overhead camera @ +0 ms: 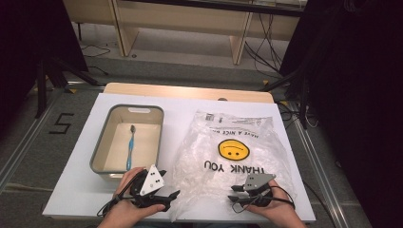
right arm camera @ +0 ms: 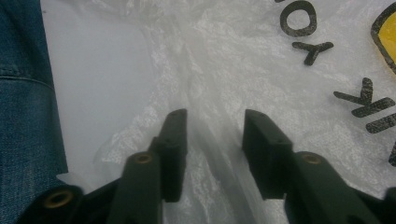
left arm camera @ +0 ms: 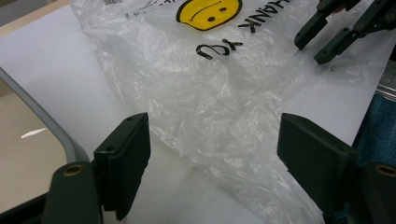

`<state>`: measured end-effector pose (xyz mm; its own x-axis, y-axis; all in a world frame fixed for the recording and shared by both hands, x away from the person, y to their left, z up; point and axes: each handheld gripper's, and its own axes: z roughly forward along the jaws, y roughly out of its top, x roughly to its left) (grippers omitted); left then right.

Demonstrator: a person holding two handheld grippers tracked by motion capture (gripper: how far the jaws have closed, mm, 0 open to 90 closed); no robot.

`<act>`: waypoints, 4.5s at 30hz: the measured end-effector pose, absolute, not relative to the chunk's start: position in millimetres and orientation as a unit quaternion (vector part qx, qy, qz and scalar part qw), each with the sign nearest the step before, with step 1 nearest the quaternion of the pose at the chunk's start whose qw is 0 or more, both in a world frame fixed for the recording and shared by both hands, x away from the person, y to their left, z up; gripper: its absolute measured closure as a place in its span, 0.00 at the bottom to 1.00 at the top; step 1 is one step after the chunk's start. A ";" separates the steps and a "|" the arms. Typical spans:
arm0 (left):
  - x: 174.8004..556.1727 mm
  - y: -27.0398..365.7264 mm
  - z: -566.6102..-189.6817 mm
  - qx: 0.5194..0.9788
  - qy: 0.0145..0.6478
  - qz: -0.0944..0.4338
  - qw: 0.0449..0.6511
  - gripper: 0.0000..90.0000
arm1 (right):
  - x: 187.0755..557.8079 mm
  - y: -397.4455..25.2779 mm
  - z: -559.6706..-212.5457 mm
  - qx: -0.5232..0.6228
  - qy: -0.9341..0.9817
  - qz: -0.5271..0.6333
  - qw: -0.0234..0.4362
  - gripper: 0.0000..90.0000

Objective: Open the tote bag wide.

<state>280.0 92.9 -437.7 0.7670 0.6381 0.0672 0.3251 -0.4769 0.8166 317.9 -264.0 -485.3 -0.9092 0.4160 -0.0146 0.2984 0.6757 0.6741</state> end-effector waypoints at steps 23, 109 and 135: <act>277.1 85.8 -439.8 0.846 0.273 0.181 0.420 0.28 | 322.7 -261.7 -482.3 0.227 0.905 0.357 0.052 1.00; 349.0 -8.7 -446.0 0.854 0.320 0.236 0.335 0.47 | 348.3 -314.9 -471.5 0.377 0.875 0.283 0.112 1.00; 342.5 -15.5 -460.8 0.881 0.288 0.188 0.325 0.54 | 359.7 -265.2 -481.4 0.295 0.894 0.322 0.104 0.73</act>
<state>342.5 -15.5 -460.8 0.7630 0.6300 0.1450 0.3854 -0.6233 0.6805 359.7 -265.2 -481.4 -0.8049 0.5934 0.0049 0.4600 0.6186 0.6370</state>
